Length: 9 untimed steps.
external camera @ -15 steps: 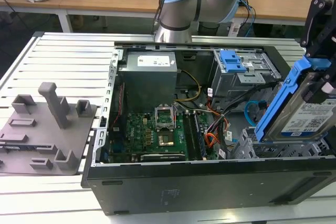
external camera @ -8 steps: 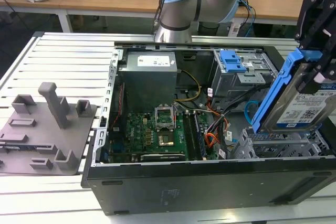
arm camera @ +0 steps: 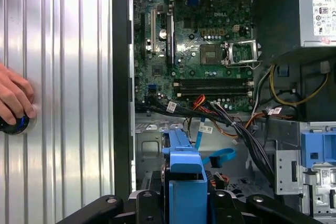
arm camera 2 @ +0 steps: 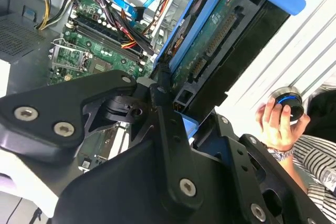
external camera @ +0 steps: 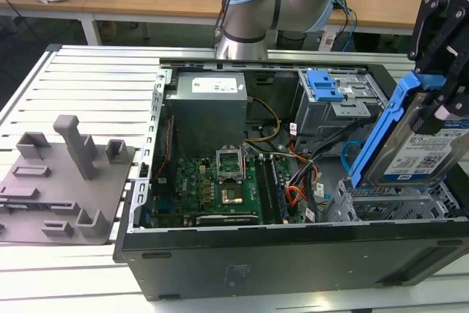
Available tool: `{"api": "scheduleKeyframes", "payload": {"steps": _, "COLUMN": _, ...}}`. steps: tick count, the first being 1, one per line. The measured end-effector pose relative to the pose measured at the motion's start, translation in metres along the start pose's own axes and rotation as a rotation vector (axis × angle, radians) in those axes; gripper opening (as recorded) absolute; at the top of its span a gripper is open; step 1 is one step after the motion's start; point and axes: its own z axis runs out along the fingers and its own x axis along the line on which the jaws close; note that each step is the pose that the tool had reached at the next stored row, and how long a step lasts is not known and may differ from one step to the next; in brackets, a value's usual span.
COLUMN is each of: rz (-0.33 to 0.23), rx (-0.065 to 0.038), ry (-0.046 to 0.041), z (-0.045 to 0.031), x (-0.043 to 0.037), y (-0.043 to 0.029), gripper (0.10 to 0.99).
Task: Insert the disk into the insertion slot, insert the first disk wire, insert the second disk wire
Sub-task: 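Insert the disk into the insertion slot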
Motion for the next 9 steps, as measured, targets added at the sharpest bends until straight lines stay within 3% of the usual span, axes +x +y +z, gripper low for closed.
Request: {"api": "scheduleKeyframes", "payload": {"steps": 9, "rz": 0.0, "rx": 0.0, "ry": -0.0001, "z": 0.0058, "x": 0.0, "y": -0.0002, "gripper": 0.365}}
